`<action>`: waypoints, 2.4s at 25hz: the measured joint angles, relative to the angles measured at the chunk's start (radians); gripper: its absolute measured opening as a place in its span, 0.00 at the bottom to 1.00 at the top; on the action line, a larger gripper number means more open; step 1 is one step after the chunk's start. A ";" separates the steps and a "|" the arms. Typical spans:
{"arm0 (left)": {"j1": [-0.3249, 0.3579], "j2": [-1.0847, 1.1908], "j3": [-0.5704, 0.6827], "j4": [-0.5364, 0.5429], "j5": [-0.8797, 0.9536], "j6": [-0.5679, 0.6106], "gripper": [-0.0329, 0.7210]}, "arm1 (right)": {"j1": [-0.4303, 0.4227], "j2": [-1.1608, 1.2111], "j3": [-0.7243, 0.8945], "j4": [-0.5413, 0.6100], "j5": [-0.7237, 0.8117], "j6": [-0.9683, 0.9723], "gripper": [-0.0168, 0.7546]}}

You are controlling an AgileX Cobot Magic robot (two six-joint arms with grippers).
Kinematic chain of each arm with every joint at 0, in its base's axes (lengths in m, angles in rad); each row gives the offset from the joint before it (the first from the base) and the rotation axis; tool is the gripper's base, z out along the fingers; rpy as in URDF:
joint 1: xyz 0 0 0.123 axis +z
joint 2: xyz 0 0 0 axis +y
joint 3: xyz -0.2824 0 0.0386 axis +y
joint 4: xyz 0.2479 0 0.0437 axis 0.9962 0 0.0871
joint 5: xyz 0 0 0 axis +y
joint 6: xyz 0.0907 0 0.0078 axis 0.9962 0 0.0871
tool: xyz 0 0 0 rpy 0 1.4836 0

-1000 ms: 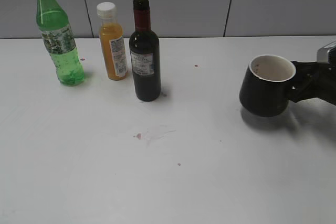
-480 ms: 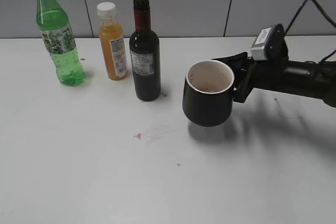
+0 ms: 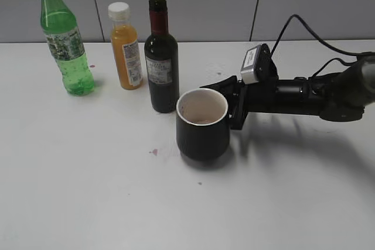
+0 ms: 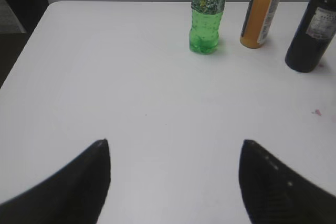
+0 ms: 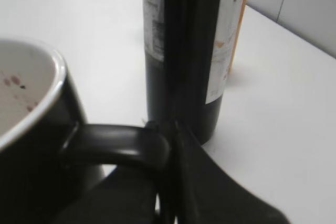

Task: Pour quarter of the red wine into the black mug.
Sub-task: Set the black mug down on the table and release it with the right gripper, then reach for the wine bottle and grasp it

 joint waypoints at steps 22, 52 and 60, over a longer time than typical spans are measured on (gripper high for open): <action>0.000 0.000 0.000 0.000 0.000 0.000 0.80 | -0.018 0.065 -0.007 0.064 -0.033 -0.036 0.32; 0.000 0.000 0.001 0.000 0.000 0.000 0.80 | -0.261 -0.009 -0.008 -0.236 -0.045 0.043 0.35; 0.000 0.000 0.001 0.000 0.000 0.000 0.80 | -0.262 -0.009 -0.008 -0.068 -0.045 0.044 0.35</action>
